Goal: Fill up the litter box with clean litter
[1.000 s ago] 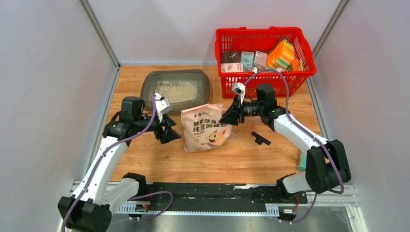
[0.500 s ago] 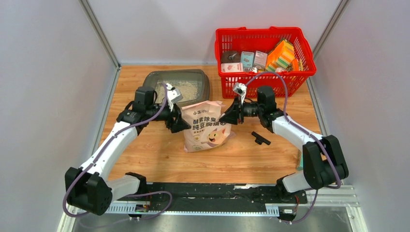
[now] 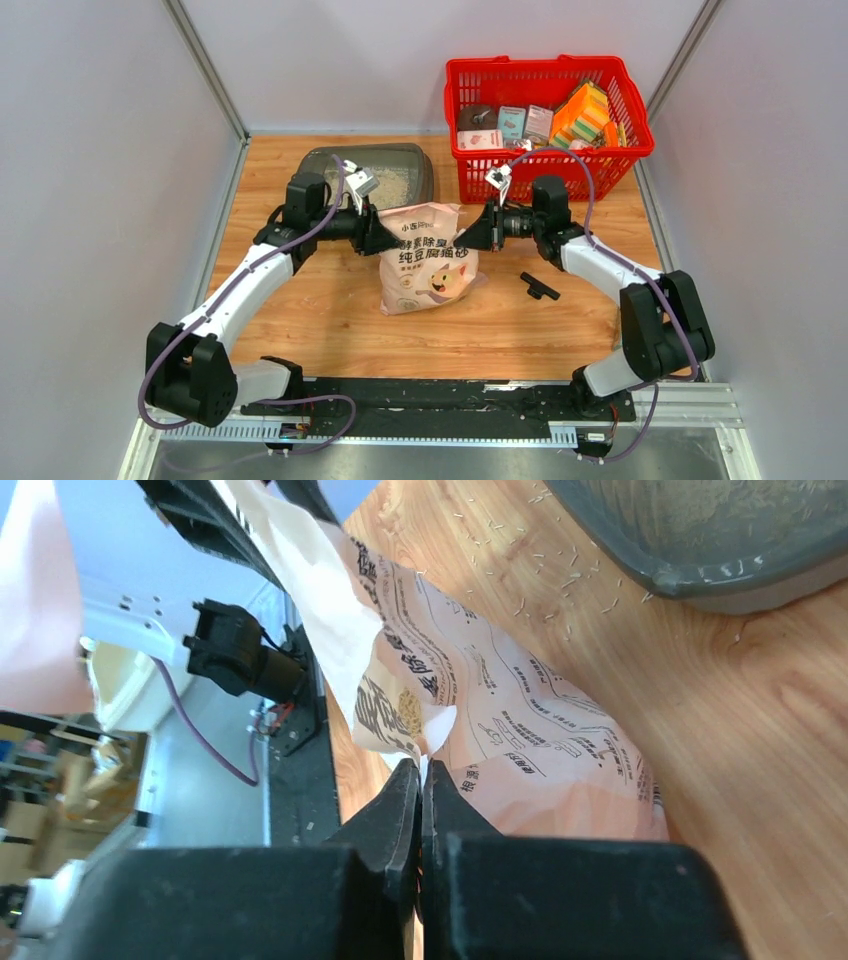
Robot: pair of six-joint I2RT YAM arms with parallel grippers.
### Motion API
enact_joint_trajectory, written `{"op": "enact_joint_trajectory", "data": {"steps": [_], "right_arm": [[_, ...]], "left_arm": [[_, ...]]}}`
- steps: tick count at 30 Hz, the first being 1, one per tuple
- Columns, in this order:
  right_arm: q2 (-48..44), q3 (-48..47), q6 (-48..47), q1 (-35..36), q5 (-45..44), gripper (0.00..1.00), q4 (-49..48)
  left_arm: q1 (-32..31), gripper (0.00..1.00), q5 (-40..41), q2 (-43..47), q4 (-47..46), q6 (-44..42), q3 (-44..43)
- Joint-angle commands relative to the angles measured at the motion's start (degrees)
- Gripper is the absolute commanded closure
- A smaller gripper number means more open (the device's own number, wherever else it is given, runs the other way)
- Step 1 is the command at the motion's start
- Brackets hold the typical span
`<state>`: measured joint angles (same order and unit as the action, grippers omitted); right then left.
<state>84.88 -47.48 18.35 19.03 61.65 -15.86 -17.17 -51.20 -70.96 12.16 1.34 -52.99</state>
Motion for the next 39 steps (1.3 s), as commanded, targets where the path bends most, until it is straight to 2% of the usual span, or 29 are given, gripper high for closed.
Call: {"op": "enact_joint_trajectory", "data": {"steps": [1, 2, 4, 5, 6, 8, 9, 10, 11, 13, 18, 21, 22, 24, 25, 27, 29, 32, 35, 36, 38, 39], "right_arm": [[1.52, -6.47, 4.6, -0.57, 3.82, 1.0, 11.88], [1.17, -6.74, 4.16, -0.74, 4.53, 1.0, 13.73], [0.55, -7.44, 2.93, -0.75, 5.84, 1.0, 15.23], [0.46, -7.8, 2.92, -0.66, 6.29, 1.0, 17.42], [0.55, -8.5, 3.18, -0.74, 6.73, 1.0, 18.48], [0.29, -8.5, 4.06, -0.83, 7.69, 1.0, 19.63], [0.02, -8.42, 3.98, -0.83, 7.79, 1.0, 20.16], [-0.33, -8.07, 3.89, -0.92, 8.05, 1.0, 20.51], [-0.5, -7.98, 3.89, -0.92, 8.14, 1.0, 21.12], [-0.94, -6.93, 4.5, -1.27, 8.31, 1.0, 21.31], [-1.82, -4.2, 10.71, -1.71, 8.4, 1.0, 16.92], [-1.3, -3.05, 15.47, -1.8, 8.75, 1.0, 13.84], [-1.04, -2.97, 16.71, -1.8, 8.93, 1.0, 13.66], [-0.95, -2.53, 20.12, -2.15, 9.54, 1.0, 12.96], [-1.47, -2.18, 21.19, -2.24, 9.46, 1.0, 12.78], [-2.26, 0.09, 24.78, -2.85, 8.76, 1.0, 9.11], [-3.14, 2.47, 34.0, -3.9, 8.23, 1.0, 0.8], [-3.58, 3.01, 35.53, -5.14, 7.96, 1.0, 1.26], [-3.15, 2.22, 35.88, -5.14, 9.1, 1.0, 2.5], [-2.71, 2.13, 36.58, -5.23, 9.89, 1.0, 2.5], [-1.66, 1.96, 38.33, -5.14, 11.12, 1.0, 3.11], [-0.95, 2.04, 39.21, -5.14, 12.87, 1.0, 2.94]], "left_arm": [[-0.06, 0.62, -2.41, 0.29, -5.48, 7.26, 1.66], [-0.06, 0.69, -2.41, 0.47, -5.22, 8.84, 2.36], [0.03, 0.77, -2.15, 0.99, -4.26, 10.42, 3.15], [0.03, 0.86, -2.15, 1.17, -4.08, 12.87, 3.94], [0.38, 0.91, -2.41, 1.17, -3.99, 13.85, 4.21], [0.56, 1.0, -3.21, 1.09, -3.81, 16.31, 5.09], [0.56, 1.0, -2.94, 1.09, -3.81, 17.02, 5.35], [0.64, 0.98, -0.85, 1.35, -3.73, 17.63, 5.53], [0.65, 0.76, -0.31, 1.52, -4.25, 18.42, 5.97], [0.65, 0.48, -0.91, 2.14, -7.14, 19.31, 6.67], [-0.41, 0.45, -3.38, 0.83, -14.6, 20.71, 9.39], [-0.59, 0.56, -3.73, -1.28, -20.67, 25.27, 10.54], [-0.5, 0.68, -3.73, -2.24, -22.43, 26.94, 10.71], [0.2, 0.78, -4.69, -2.95, -23.84, 31.86, 11.07], [0.47, 0.87, -6.53, -2.96, -24.72, 33.1, 11.68], [0.56, 0.92, -8.12, -2.96, -23.68, 34.51, 12.03], [0.91, 0.96, -11.19, -4.01, -23.5, 38.79, 12.65], [1.7, 0.99, -19.0, -7.87, -26.75, 46.45, 12.04], [1.88, 1.0, -25.08, -12.09, -19.58, 46.39, 8.62], [1.88, 1.0, -26.66, -14.1, -11.8, 44.73, 7.39], [2.14, 1.0, -26.15, -15.69, 2.53, 34.03, 2.39], [2.23, 1.0, -25.19, -16.92, 12.87, 30.51, 0.71]]}}
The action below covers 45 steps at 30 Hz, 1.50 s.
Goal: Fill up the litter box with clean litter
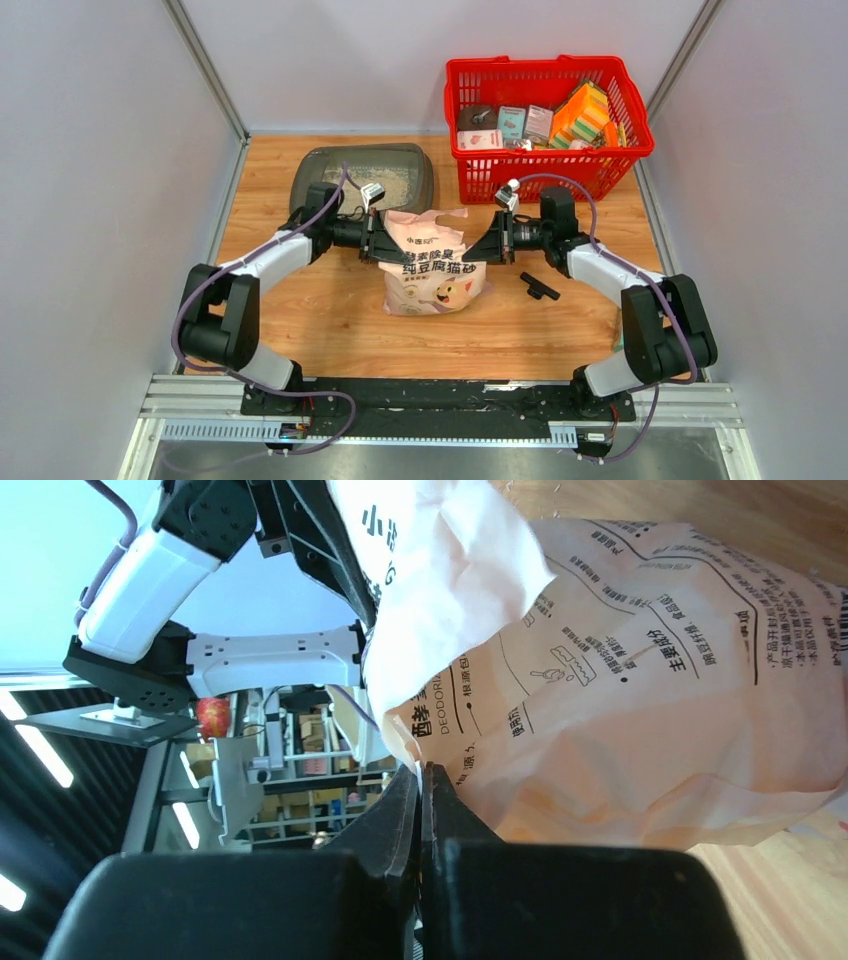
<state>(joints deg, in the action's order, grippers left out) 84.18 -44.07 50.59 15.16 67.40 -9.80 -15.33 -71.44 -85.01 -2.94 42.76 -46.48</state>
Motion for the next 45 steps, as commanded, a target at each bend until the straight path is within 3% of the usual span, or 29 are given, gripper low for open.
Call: {"op": "enact_joint_trajectory", "data": {"steps": [1, 3, 4, 6, 7, 9, 12, 14, 19, 20, 23, 25, 26, 27, 30, 32, 34, 35, 39, 40, 41, 43, 45], "right_arm": [[-0.25, -1.02, 7.59, -1.27, 7.83, 1.0, -3.73], [0.1, -1.28, 7.95, -0.92, 10.81, 1.0, -2.6], [0.11, -1.54, 7.34, -0.57, 11.52, 1.0, -0.07], [-0.07, -2.24, 4.88, -0.39, 12.49, 1.0, 3.19], [0.1, -2.42, 4.7, -0.13, 12.93, 1.0, 5.13], [-0.07, -2.07, 4.7, -0.22, 13.2, 1.0, 6.11], [0.37, -0.93, 4.96, -0.13, 13.64, 1.0, 7.51], [1.42, -0.49, 5.13, 0.13, 13.12, 1.0, 8.31], [2.56, -2.68, 4.17, 1.8, 12.32, 1.0, 8.57], [2.65, -3.29, 3.12, 2.07, 11.8, 1.0, 9.27], [2.83, -4.79, 1.19, 3.12, 11.53, 1.0, 11.56], [3.0, -4.97, 0.65, 3.21, 11.35, 1.0, 13.05], [3.09, -5.14, 0.74, 3.21, 11.44, 1.0, 13.23], [3.27, -5.14, 0.74, 3.12, 11.44, 1.0, 13.67], [3.53, -5.32, 0.92, 3.12, 11.62, 1.0, 14.37], [3.97, -5.58, 0.92, 3.12, 11.36, 1.0, 14.37], [4.58, -5.93, 0.92, 3.04, 11.09, 1.0, 14.02], [4.85, -6.37, 0.92, 3.04, 10.83, 1.0, 13.93], [5.9, -7.34, 1.0, 3.04, 10.74, 1.0, 13.67], [6.25, -7.43, 0.83, 3.12, 10.74, 1.0, 13.58], [6.43, -7.6, 0.83, 3.12, 10.91, 1.0, 13.32], [6.52, -7.96, -0.05, 3.04, 10.83, 1.0, 13.49], [6.0, -9.0, -1.62, 3.04, 10.22, 1.0, 15.41]], "left_arm": [[0.65, 1.0, -4.59, -2.79, 28.77, -11.29, -6.86], [1.53, 1.0, -3.72, -1.66, 22.68, -5.18, -3.99], [1.88, 1.0, -3.36, -1.39, 19.76, 3.29, -2.58], [3.46, 1.0, -2.75, -0.08, 9.95, 11.52, 2.15], [3.9, 1.0, -1.78, 0.28, 9.27, 15.38, 3.4], [5.66, 1.0, 1.37, 2.38, 10.23, 17.17, 6.56], [7.24, 1.0, 4.19, 3.62, 16.98, 13.41, 8.24], [7.33, 0.99, 4.2, 2.75, 14.91, 14.8, 9.3], [7.16, 0.73, 3.59, 1.78, 12.52, 16.3, 6.14], [7.07, 0.64, 3.76, 1.78, 12.78, 16.21, 5.61], [6.81, 0.53, 3.67, 2.3, 14.27, 14.55, 3.94], [8.2, 0.53, 4.11, 3.62, 19.52, 6.67, 1.05], [8.91, 0.53, 7.25, 6.06, 30.95, 0.89, -3.31], [9.44, 0.52, 10.24, 7.57, 37.94, -13.7, -6.05], [9.88, 0.48, 20.7, 15.47, 52.93, -35.55, -13.19], [9.8, 0.43, 30.33, 22.04, 54.44, -44.72, -14.07], [9.8, 0.38, 33.28, 27.76, 53.22, -49.69, -13.29], [9.62, 0.25, 30.95, 29.27, 51.13, -55.8, -12.33], [3.48, 0.22, 25.29, 32.81, 48.47, -74.72, -12.49], [2.34, 0.21, 27.04, 31.94, 45.77, -76.58, -12.67], [1.8, 0.21, 33.49, 31.14, 42.7, -70.68, -12.67], [3.2, 0.2, 39.07, 27.47, 40.56, -63.71, -13.89], [6.78, 0.2, 37.96, 25.26, 41.87, -52.74, -15.4]]}}
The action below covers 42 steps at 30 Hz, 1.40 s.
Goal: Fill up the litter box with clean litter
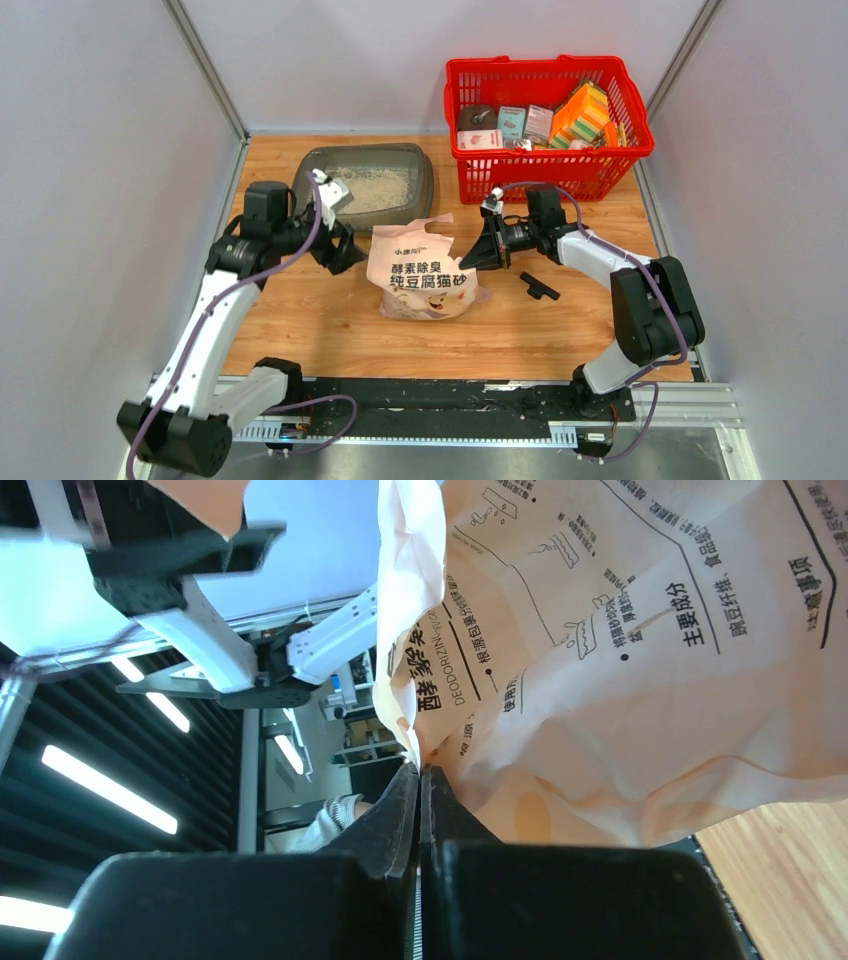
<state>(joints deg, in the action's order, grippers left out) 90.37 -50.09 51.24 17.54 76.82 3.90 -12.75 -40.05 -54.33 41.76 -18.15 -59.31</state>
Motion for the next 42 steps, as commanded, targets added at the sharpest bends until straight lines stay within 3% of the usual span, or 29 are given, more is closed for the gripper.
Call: {"op": "enact_joint_trajectory", "data": {"steps": [1, 3, 6, 12, 16, 21, 24, 30, 39, 42], "right_arm": [[-0.37, -3.52, -5.86, 0.65, 0.18, 1.0, 3.64], [-0.81, -3.79, -7.56, 0.65, -0.79, 1.0, 6.02], [-0.72, -4.05, -10.63, 0.57, -1.84, 0.89, 7.43], [0.16, -6.51, -16.08, 0.65, -4.39, 0.57, 8.14], [0.69, -6.52, -16.61, 0.83, -5.27, 0.48, 5.86], [-0.71, -3.72, -16.36, 2.58, -6.5, 0.47, 1.56], [-3.0, -0.47, -12.85, 3.02, -9.92, 0.47, -7.57], [-4.94, 2.36, -10.03, 3.38, -15.91, 0.48, -16.55], [-8.01, 1.04, -16.16, 3.47, -20.73, 0.53, -11.65], [-9.07, 1.74, -17.93, 3.55, -24.08, 0.51, -10.67]], "left_arm": [[5.27, 0.2, 4.57, -6.4, -2.56, 12.4, -2.22], [6.33, 0.2, 1.92, -5.71, -5.09, 23.48, 2.34], [6.34, 0.2, -2.04, -2.11, -18.96, 36.05, 11.48], [4.23, 0.19, -8.54, -6.58, -29.7, 45.48, 15.09], [3.26, 0.2, -9.25, -8.42, -36.29, 49.34, 17.73], [2.38, 0.24, -8.55, -9.22, -40.96, 51.99, 20.02], [2.29, 0.29, -8.81, -10.1, -44.65, 53.74, 21.51], [2.29, 0.49, -9.52, -12.99, -51.15, 57.26, 23.62], [2.29, 0.75, -10.04, -14.93, -55.12, 59.72, 23.28], [2.29, 0.87, -10.48, -14.85, -55.38, 59.73, 23.01]]}}
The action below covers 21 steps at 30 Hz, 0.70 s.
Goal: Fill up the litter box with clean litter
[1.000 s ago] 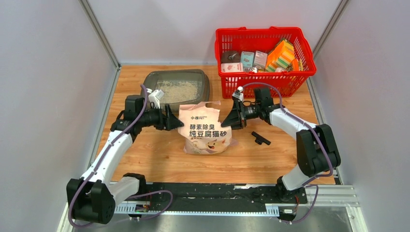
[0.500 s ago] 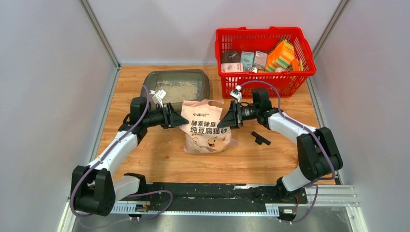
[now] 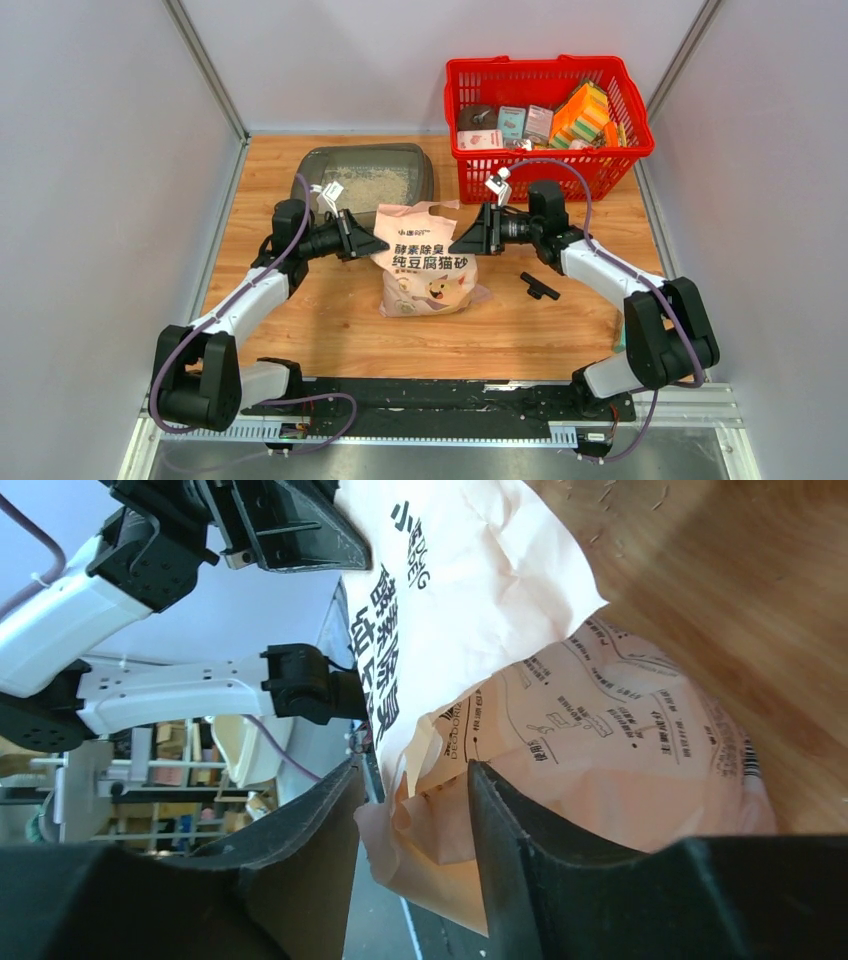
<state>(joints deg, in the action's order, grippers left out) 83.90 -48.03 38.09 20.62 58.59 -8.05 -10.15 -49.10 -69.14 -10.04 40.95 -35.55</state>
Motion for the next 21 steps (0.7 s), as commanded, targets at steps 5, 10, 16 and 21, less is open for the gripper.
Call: {"op": "enact_joint_trajectory", "data": {"steps": [5, 10, 16, 21], "right_arm": [[-1.11, 1.71, -3.72, 0.82, -6.12, 0.43, -3.28], [0.12, 2.76, -3.72, 1.87, -6.38, 0.38, -5.74], [0.74, 3.56, -2.23, 3.72, -5.07, 0.43, -8.99], [0.39, 4.7, -1.52, 4.25, -4.8, 0.67, -9.08]], "left_arm": [[-0.31, 0.96, -1.61, 0.15, -3.05, 0.54, -1.01], [-0.31, 1.0, -1.35, 0.5, -2.35, 0.27, -0.84], [-0.31, 1.0, -0.91, 0.85, -1.73, 0.53, -0.49], [-0.22, 1.0, -0.21, 0.85, -1.82, 0.8, -0.4]]}}
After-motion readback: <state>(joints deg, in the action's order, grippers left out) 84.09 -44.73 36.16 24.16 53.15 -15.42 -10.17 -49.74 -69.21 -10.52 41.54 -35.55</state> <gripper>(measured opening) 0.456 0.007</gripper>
